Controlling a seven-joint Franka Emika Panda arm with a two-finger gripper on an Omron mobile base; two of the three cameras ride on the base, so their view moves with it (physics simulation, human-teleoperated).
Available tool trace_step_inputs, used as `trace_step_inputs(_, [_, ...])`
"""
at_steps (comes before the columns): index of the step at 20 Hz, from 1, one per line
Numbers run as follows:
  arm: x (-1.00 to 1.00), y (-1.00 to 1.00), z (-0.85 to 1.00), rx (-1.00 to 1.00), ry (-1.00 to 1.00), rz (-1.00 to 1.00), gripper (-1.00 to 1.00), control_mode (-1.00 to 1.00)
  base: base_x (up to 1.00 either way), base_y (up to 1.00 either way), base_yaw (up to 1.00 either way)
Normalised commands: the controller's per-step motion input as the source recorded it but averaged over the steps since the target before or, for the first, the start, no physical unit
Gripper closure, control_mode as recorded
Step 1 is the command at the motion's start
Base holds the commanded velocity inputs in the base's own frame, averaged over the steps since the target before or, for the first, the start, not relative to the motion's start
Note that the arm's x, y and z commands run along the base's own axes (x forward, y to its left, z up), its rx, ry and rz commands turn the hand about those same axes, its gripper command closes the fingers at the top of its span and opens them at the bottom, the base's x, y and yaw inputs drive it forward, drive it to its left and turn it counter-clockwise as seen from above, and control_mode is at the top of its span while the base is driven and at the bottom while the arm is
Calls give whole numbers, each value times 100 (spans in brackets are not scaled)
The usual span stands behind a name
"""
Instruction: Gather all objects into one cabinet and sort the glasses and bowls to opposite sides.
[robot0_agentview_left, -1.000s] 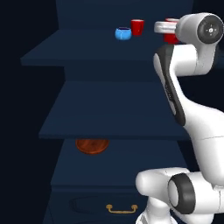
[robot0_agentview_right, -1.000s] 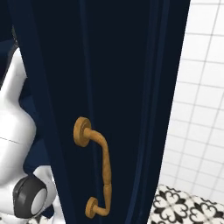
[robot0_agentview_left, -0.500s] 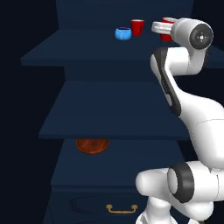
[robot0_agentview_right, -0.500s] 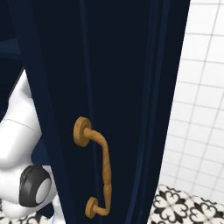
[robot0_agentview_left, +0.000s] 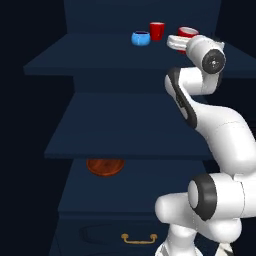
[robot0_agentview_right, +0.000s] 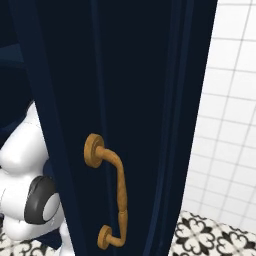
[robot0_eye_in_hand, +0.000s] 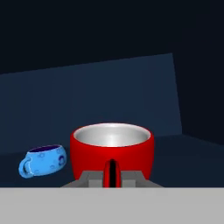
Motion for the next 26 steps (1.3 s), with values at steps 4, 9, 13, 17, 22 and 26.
trace_step_inputs(4, [48,-1,0,3,3,0,-100,-100,0,0,0])
trace_step_inputs(9, [18,-3,4,4,1,0,-100,-100,0,0,0])
trace_step_inputs(13, [-1,0,7,2,0,0,-100,-100,0,0,0])
trace_step_inputs(17, [-70,0,0,0,0,3,-100,-100,0,0,0])
trace_step_inputs(22, [-84,0,4,0,0,4,-100,-100,0,0,0])
trace_step_inputs(26, [-88,0,5,0,-4,4,-100,-100,0,0,0])
